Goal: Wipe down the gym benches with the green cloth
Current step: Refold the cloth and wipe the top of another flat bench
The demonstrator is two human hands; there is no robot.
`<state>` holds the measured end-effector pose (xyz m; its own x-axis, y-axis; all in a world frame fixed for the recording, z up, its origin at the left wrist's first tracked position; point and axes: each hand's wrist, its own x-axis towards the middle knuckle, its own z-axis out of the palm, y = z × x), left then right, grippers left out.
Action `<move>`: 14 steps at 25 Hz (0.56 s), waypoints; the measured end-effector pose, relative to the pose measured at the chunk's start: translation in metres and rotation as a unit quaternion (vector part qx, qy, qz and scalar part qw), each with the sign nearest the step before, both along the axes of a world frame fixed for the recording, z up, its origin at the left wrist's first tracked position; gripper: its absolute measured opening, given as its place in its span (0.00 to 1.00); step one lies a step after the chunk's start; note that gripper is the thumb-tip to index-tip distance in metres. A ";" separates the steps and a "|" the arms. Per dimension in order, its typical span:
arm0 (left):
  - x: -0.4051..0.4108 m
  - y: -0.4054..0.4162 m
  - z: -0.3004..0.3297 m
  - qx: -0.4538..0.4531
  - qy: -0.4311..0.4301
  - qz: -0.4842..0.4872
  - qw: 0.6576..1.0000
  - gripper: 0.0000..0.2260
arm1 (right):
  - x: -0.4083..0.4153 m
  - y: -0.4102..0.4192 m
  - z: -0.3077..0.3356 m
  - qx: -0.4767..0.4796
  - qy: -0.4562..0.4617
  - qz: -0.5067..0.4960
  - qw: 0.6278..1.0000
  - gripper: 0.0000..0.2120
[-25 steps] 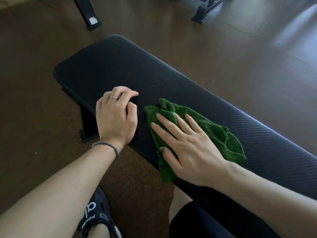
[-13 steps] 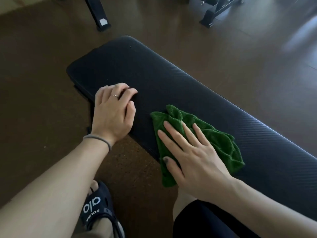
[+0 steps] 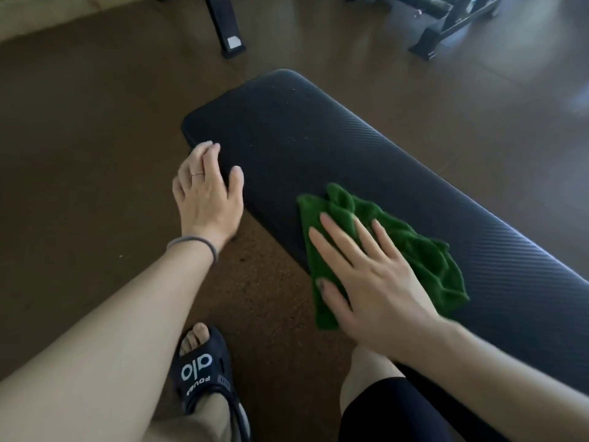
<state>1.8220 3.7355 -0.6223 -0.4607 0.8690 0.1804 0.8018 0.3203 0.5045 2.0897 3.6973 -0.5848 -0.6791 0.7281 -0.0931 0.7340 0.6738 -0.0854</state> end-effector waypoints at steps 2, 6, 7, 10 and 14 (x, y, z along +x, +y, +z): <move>-0.015 0.000 -0.003 0.007 -0.099 -0.019 0.995 0.21 | 0.006 -0.015 -0.003 0.022 -0.026 0.024 0.999 0.31; -0.032 0.012 0.002 0.077 -0.202 -0.011 0.976 0.16 | -0.070 0.032 -0.010 0.037 -0.017 0.043 0.998 0.31; -0.034 0.012 0.003 0.084 -0.211 -0.009 0.974 0.17 | -0.096 0.048 -0.009 0.032 -0.007 0.042 0.999 0.32; -0.033 0.013 0.008 0.099 -0.289 0.061 0.950 0.21 | -0.142 0.074 -0.005 0.018 0.003 0.020 1.000 0.32; -0.020 0.016 0.012 0.095 -0.391 0.120 0.908 0.22 | -0.072 0.027 -0.008 0.030 -0.016 0.061 0.998 0.32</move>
<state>1.8020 3.7515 -0.6105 -0.6843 0.7144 -0.1462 0.0938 0.2851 0.9539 2.0177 3.7238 -0.5930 -0.7600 0.6455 -0.0751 0.6484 0.7610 -0.0201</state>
